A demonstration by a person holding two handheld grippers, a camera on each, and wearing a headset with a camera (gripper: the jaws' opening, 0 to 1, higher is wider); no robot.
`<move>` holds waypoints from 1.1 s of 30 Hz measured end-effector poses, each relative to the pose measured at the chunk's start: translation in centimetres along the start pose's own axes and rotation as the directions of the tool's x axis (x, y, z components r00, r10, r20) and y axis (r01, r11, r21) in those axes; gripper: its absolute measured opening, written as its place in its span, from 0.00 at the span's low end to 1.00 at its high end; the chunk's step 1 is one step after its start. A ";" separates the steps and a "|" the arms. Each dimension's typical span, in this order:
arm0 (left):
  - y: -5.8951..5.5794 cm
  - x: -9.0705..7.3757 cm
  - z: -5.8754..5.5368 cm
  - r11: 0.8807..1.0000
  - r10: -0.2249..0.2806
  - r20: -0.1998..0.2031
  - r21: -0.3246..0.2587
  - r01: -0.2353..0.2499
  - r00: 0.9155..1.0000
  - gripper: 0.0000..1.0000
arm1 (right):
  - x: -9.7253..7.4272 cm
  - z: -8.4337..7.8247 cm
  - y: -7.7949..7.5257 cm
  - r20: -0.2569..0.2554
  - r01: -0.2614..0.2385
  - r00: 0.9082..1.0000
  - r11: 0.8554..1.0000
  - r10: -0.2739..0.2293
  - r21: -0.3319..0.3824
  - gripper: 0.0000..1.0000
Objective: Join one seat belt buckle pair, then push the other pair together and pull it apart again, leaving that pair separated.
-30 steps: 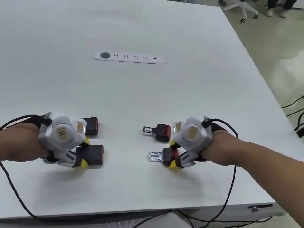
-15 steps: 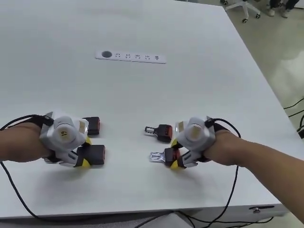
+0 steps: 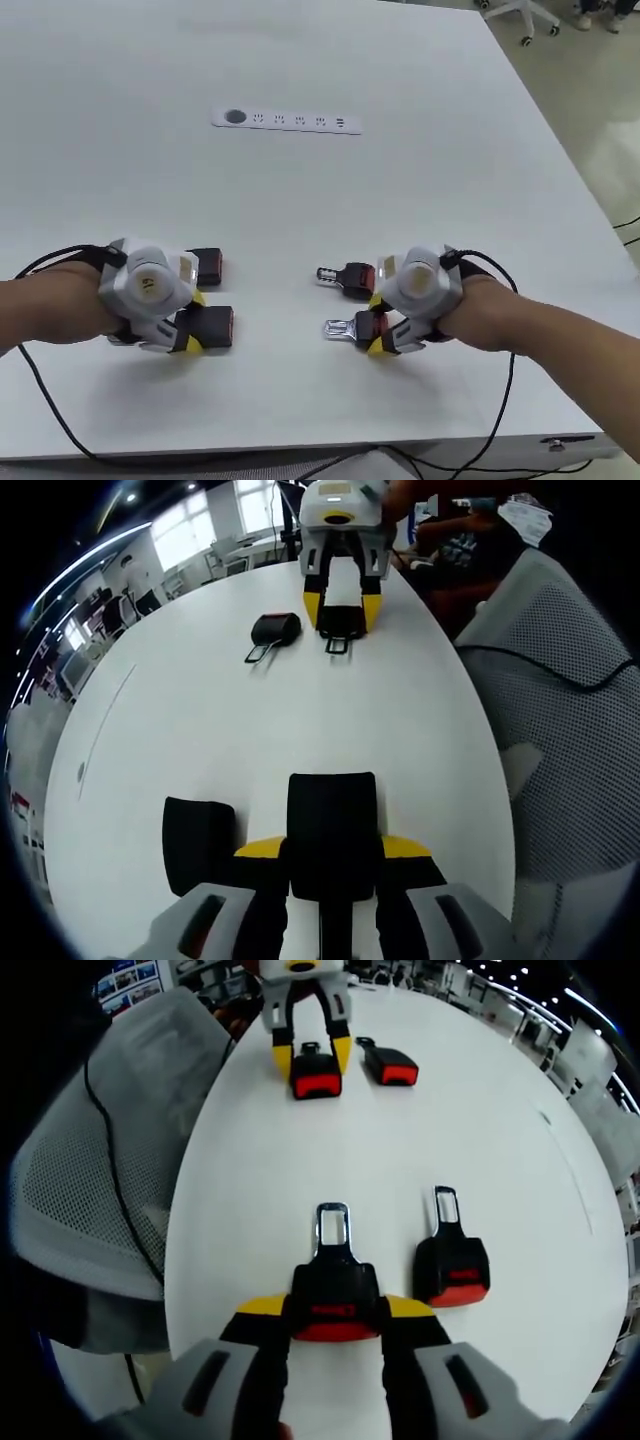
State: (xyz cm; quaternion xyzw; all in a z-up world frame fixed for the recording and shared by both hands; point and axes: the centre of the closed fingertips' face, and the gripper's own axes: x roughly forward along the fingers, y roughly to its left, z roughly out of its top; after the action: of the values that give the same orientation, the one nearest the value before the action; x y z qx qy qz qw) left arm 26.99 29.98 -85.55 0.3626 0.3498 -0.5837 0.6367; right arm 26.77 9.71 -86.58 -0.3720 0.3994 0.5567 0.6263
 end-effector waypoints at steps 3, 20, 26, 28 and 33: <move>0.0 0.0 -0.1 1.000 0.000 -0.001 0.000 0.000 1.000 0.34 | 0.4 0.8 0.1 0.014 -0.005 1.000 1.000 0.005 0.016 0.36; 0.3 0.3 -0.4 1.000 -0.002 -0.007 -0.002 0.002 1.000 0.34 | 2.5 6.2 0.0 0.105 0.037 0.993 0.996 -0.046 0.082 0.36; 0.3 0.3 -0.5 1.000 -0.002 -0.006 -0.002 0.002 1.000 0.34 | 3.7 9.1 0.3 0.134 0.044 0.990 0.997 -0.052 0.061 0.36; 0.3 0.3 -0.5 1.000 -0.003 -0.007 -0.002 0.003 1.000 0.34 | 4.1 9.9 0.3 0.143 0.041 0.989 0.998 -0.048 0.057 0.36; 0.3 0.4 -0.4 1.000 -0.004 -0.012 -0.003 0.004 1.000 0.34 | 4.6 11.0 0.3 0.134 0.030 0.990 0.999 -0.035 0.035 0.36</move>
State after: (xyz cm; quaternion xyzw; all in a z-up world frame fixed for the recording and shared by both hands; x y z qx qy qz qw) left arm 27.30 30.21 -86.06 0.3645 0.3553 -0.5823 0.6339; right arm 27.68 21.63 -86.37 -0.3298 0.3593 0.5635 0.6668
